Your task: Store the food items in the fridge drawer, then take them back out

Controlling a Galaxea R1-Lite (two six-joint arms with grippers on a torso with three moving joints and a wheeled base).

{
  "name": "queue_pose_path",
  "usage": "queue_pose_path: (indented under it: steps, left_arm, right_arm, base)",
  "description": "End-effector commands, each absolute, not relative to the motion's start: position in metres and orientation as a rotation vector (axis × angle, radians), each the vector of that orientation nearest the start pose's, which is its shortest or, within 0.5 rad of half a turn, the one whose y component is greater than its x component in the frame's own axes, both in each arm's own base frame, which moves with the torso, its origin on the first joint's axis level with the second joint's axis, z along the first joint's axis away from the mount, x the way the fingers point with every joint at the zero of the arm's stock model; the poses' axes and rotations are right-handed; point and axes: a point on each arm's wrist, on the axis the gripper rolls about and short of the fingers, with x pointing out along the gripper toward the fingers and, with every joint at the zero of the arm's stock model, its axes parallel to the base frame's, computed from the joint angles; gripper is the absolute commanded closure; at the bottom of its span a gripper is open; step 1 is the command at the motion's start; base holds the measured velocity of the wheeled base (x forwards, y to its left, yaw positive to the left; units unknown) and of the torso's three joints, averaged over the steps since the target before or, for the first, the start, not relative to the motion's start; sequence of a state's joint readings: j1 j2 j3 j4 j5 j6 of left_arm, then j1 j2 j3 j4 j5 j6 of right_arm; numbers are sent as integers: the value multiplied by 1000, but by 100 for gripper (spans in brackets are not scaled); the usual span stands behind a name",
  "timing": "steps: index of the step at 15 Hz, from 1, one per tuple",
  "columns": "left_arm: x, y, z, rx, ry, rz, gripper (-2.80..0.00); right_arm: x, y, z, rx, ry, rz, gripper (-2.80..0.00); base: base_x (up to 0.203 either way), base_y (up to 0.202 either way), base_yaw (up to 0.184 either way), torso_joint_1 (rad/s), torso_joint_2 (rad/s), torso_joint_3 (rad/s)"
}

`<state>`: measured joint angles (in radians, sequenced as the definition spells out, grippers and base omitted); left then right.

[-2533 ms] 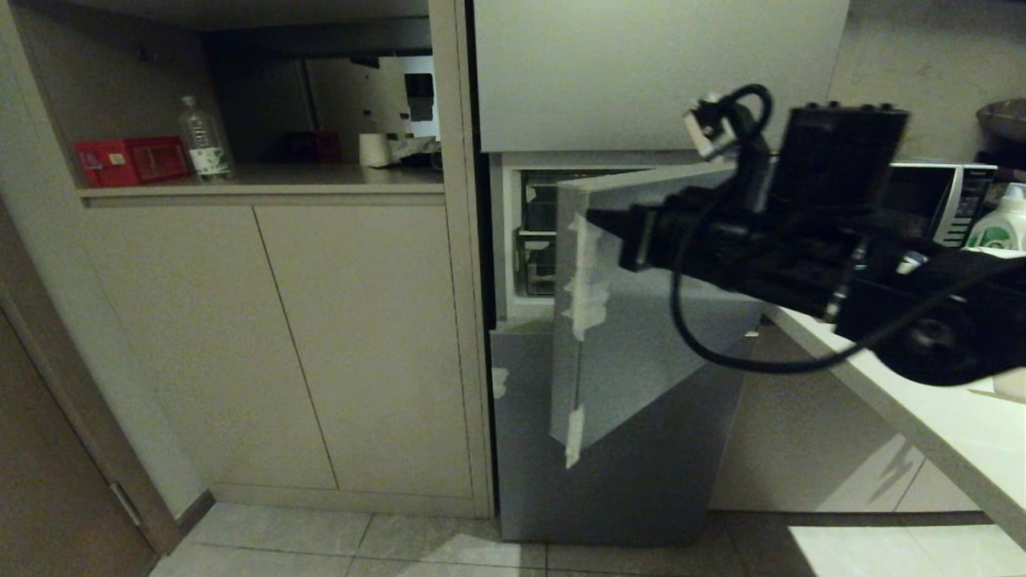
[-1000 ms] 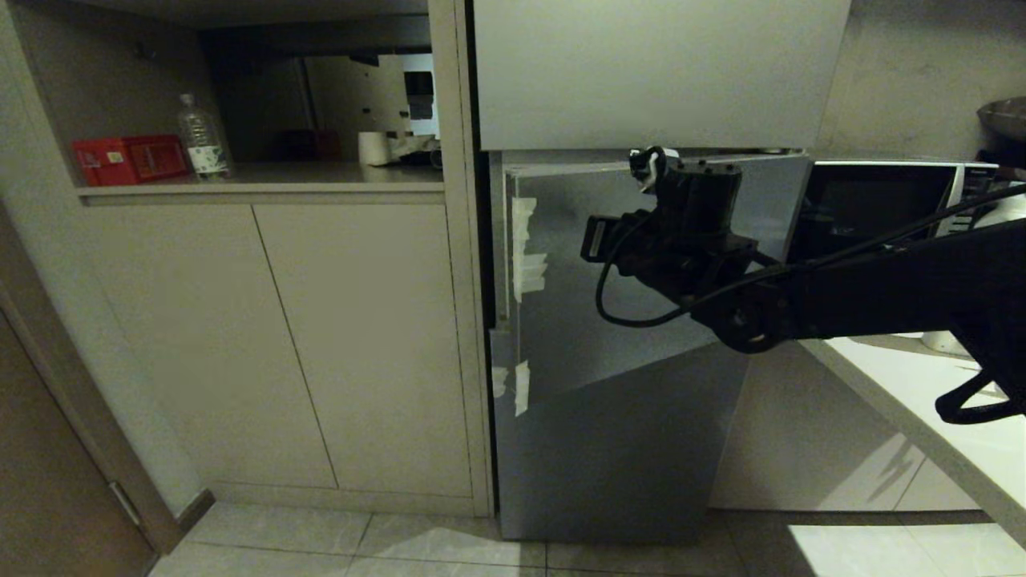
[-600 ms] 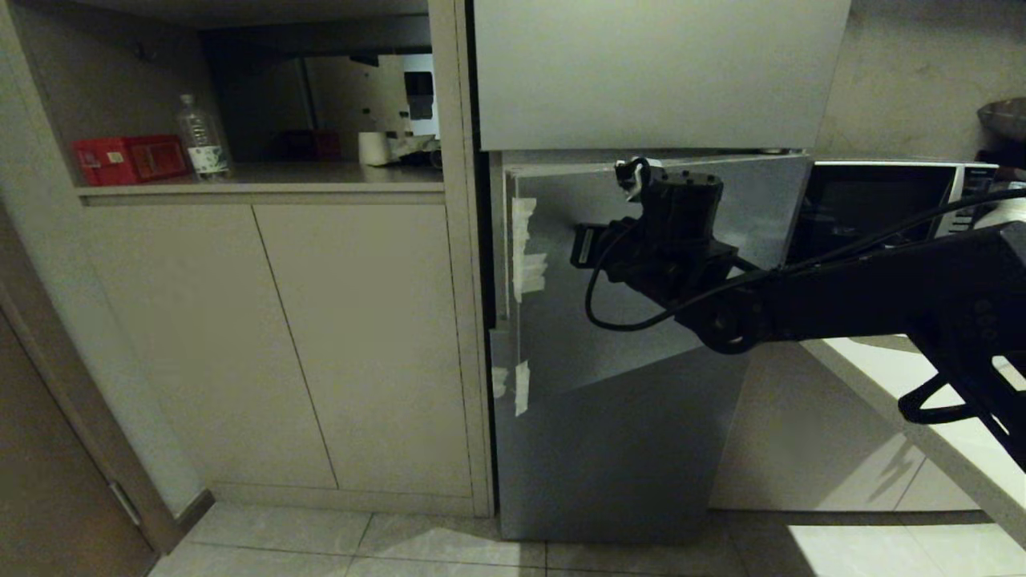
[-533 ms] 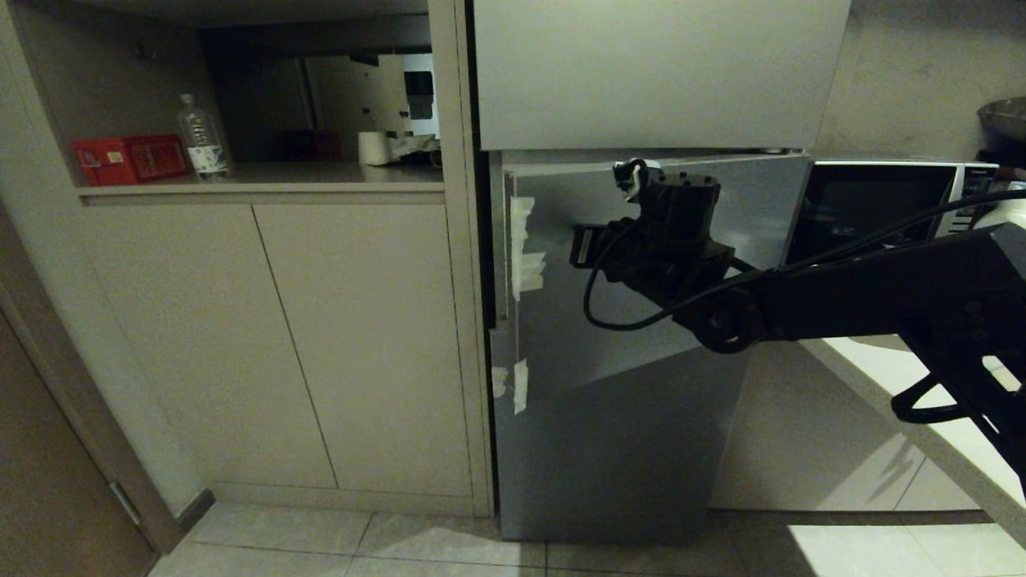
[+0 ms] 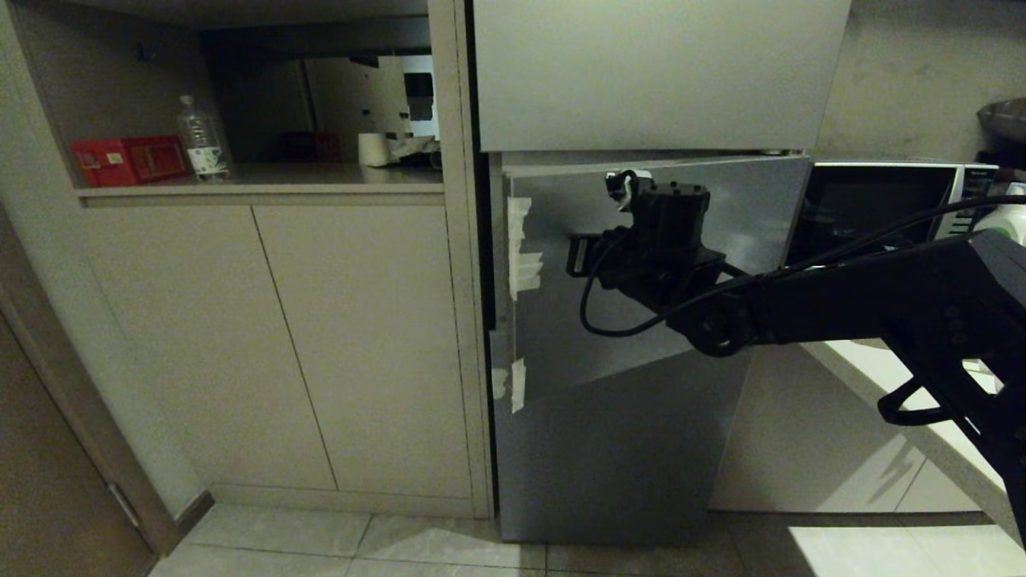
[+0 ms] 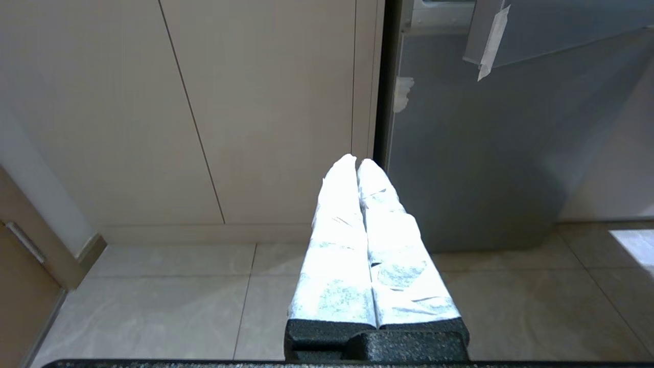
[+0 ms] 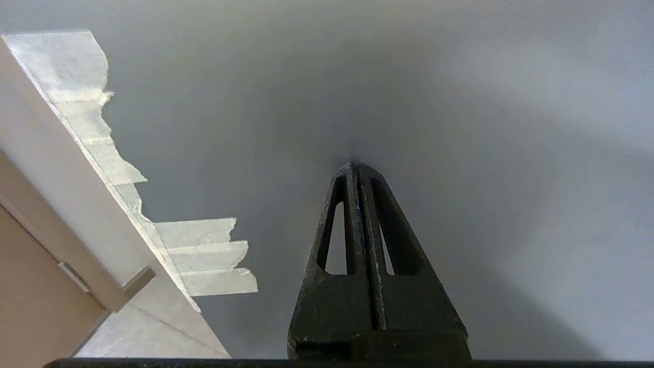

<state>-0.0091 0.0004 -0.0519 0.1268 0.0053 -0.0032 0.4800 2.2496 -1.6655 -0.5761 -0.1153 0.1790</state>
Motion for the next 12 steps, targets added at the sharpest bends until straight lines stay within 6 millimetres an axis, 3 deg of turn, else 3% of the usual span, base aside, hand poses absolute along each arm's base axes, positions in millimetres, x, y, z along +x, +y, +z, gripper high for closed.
queue_pose_path:
  steps: [1, 6, 12]
  left_arm:
    - [-27, 0, 77, -2, 75, -3, 0]
    - [-27, 0, 77, -6, 74, -3, 0]
    - [-27, 0, 77, -6, 74, -3, 0]
  right_arm:
    - [427, 219, 198, 164, 36, 362, 0]
    - [427, 219, 197, 164, 33, 362, 0]
    - [439, 225, 197, 181, -5, 348, 0]
  base:
    - [127, 0, 1, -12, 2, 5]
    - [183, 0, -1, 8, 3, 3]
    - [10, 0, 0, 3, 0, 0]
